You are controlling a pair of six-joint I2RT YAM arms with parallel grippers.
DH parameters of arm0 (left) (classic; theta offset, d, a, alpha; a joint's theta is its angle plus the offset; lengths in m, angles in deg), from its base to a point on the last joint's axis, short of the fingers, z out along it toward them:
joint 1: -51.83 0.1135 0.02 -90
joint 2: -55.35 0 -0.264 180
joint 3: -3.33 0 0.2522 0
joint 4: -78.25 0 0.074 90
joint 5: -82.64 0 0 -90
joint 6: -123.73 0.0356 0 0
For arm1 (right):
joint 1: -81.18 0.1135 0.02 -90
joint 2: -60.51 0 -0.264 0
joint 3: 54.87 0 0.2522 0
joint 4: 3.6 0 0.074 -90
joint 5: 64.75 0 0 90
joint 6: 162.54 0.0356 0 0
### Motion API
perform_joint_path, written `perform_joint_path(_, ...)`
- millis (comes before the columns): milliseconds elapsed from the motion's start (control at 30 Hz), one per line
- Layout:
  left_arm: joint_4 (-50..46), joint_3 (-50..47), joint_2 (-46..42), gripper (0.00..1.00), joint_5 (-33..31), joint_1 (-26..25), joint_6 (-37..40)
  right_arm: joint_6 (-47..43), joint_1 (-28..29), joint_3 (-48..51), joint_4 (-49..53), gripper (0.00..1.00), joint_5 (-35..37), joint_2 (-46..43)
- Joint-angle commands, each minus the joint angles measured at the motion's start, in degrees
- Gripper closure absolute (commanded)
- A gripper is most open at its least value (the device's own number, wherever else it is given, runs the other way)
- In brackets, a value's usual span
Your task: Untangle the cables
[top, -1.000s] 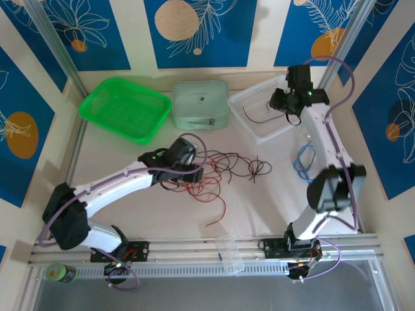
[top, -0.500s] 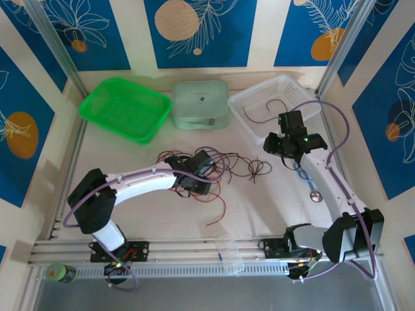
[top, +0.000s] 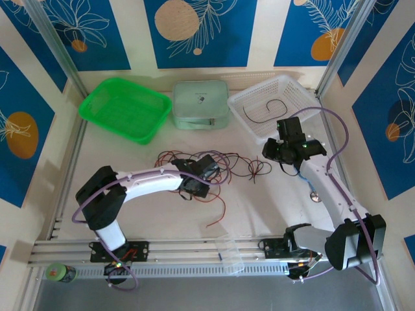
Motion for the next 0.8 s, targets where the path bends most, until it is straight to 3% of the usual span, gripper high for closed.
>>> perform_joint_path(0,-1.44,2.46,-1.47,1.0,-4.2,-0.37,-0.11,1.7,1.3,1.23,-0.07,0.76,-1.39,-1.54)
perform_joint_path(200,-8.91,11.09,-6.57,1.0,-7.18,-0.37,3.59,3.9,7.11,3.9,-0.94,0.77,-5.36,-2.65)
perform_joint_path(367,-15.1,17.87,-11.27,1.0,-9.03,-0.21,6.13,11.09,12.43,8.2,-8.95,0.73,-17.98,-0.83)
perform_joint_path(467,-17.63,20.52,-12.88,1.0,-9.73,-0.08,6.76,19.86,14.11,11.56,-19.18,0.65,-24.56,3.57)
perform_joint_path(567,-18.52,22.35,-14.16,1.0,-10.35,-0.04,7.0,27.34,15.62,12.11,-26.44,0.56,-26.55,9.32)
perform_joint_path(767,-18.76,26.48,-18.07,1.0,-12.07,0.24,8.48,31.02,20.43,6.1,-29.84,0.54,-26.91,22.73)
